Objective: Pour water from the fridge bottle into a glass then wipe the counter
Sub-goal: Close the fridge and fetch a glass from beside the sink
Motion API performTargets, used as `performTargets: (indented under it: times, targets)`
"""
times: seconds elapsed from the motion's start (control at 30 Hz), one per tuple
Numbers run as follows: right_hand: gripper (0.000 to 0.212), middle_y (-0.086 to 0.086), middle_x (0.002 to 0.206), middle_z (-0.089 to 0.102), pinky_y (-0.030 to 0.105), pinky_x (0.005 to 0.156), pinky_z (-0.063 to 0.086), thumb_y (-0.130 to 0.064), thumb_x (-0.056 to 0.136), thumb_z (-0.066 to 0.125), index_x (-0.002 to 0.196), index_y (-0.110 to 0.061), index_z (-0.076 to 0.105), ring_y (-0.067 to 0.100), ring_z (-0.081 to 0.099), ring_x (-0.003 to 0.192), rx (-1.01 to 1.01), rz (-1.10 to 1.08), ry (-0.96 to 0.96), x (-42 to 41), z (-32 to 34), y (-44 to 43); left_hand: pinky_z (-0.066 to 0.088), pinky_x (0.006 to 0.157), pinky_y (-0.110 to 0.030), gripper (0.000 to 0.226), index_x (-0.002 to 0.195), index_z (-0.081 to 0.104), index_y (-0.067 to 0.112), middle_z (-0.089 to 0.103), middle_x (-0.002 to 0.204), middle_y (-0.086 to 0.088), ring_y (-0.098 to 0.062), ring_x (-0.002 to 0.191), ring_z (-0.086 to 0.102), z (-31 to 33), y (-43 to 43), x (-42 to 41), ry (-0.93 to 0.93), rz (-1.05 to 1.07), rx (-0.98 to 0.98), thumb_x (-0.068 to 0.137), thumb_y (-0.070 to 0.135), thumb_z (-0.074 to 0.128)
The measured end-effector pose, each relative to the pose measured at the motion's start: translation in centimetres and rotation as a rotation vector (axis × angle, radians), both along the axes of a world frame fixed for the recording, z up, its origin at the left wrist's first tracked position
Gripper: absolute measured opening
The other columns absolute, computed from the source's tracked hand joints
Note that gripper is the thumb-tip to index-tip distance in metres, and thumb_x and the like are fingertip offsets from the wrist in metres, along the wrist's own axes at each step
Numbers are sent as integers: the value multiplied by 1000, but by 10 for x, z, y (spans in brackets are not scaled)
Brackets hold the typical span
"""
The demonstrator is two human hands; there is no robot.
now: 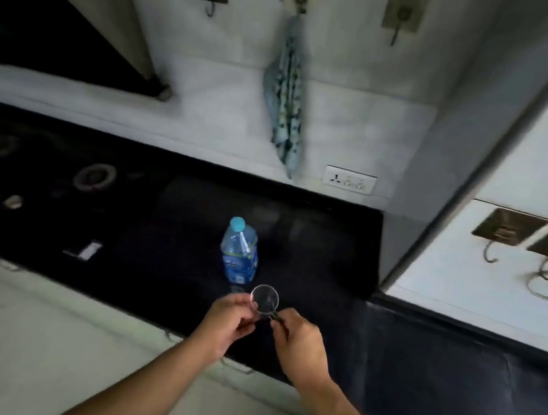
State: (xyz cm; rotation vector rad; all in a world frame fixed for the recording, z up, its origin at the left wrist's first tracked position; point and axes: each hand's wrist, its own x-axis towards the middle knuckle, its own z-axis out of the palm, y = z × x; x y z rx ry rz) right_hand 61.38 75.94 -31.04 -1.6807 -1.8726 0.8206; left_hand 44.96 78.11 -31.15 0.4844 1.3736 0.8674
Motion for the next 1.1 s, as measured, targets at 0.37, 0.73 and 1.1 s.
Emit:
performTargets:
  times: [0.37, 0.73, 1.1]
  targets:
    - [14, 6, 80, 70, 37, 64, 53, -25, 96, 62, 95, -12, 62, 25, 65, 69, -144, 116, -111, -132, -37, 22, 49, 72, -29, 30, 114, 61, 6, 74, 103, -11, -17, 87, 66, -39, 0, -136, 132, 32, -51, 88, -9, 65]
    - [16, 9, 79, 68, 38, 64, 53, -25, 95, 63, 91, -10, 60, 28, 64, 70, -259, 138, -175, -150, -70, 51, 52, 74, -24, 37, 109, 62, 8, 73, 103, -10, -17, 89, 67, -72, 24, -148, 389, -71, -49, 79, -11, 69]
    - [18, 12, 92, 70, 37, 73, 51, -27, 98, 57, 100, -9, 60, 32, 67, 84, -312, 243, -273, -151, -92, 71, 47, 77, -12, 34, 112, 64, 14, 69, 111, -1, -14, 98, 65, -88, 39, -145, 799, -340, 25, 80, 8, 73]
